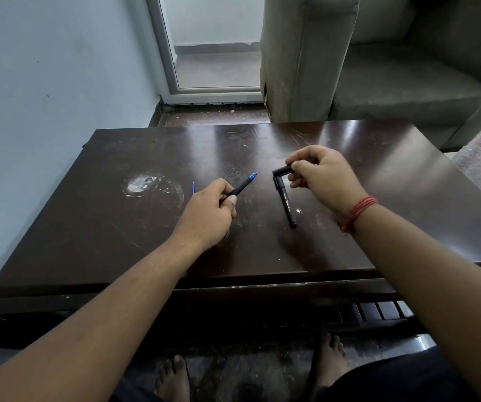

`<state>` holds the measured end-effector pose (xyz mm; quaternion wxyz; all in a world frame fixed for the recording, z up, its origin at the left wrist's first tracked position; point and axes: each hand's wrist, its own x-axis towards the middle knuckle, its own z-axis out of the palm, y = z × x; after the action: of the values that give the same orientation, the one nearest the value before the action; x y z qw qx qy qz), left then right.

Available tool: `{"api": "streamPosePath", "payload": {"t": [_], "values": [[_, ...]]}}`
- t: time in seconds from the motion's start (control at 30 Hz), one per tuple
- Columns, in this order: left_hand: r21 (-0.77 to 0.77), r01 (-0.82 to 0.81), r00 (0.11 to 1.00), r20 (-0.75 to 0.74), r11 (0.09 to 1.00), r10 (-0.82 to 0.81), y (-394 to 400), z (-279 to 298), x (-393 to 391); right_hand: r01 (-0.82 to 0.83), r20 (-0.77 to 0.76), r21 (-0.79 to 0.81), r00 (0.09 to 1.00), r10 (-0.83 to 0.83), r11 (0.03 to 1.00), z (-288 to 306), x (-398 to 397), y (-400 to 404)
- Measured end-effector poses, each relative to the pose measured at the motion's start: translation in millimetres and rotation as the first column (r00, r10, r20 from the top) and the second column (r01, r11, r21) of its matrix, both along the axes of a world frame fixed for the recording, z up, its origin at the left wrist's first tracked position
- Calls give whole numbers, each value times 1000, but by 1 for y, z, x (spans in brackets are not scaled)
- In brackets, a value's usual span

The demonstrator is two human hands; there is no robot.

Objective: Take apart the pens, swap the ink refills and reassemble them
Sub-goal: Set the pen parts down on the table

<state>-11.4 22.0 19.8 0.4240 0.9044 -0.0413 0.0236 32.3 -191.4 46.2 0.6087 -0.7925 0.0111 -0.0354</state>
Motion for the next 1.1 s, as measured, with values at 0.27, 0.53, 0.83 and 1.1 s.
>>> {"api": "streamPosePath", "payload": {"t": [0.27,0.53,0.83,1.1], "values": [[-6,85,996,-13,996,-85,-8,-1,-6,-72,11,81,997,71,994,0,1,-4],[19,122,993,-8,992,-122,-9,-1,-6,-183,-24,-10,983,183,983,-6,-1,0],[-14,128,991,31,992,-128,-7,-2,-8,-116,16,209,993,115,971,-19,-20,30],[-42,68,997,26,997,-67,-12,-6,-17,-43,26,236,999,38,971,-23,-33,47]]}}
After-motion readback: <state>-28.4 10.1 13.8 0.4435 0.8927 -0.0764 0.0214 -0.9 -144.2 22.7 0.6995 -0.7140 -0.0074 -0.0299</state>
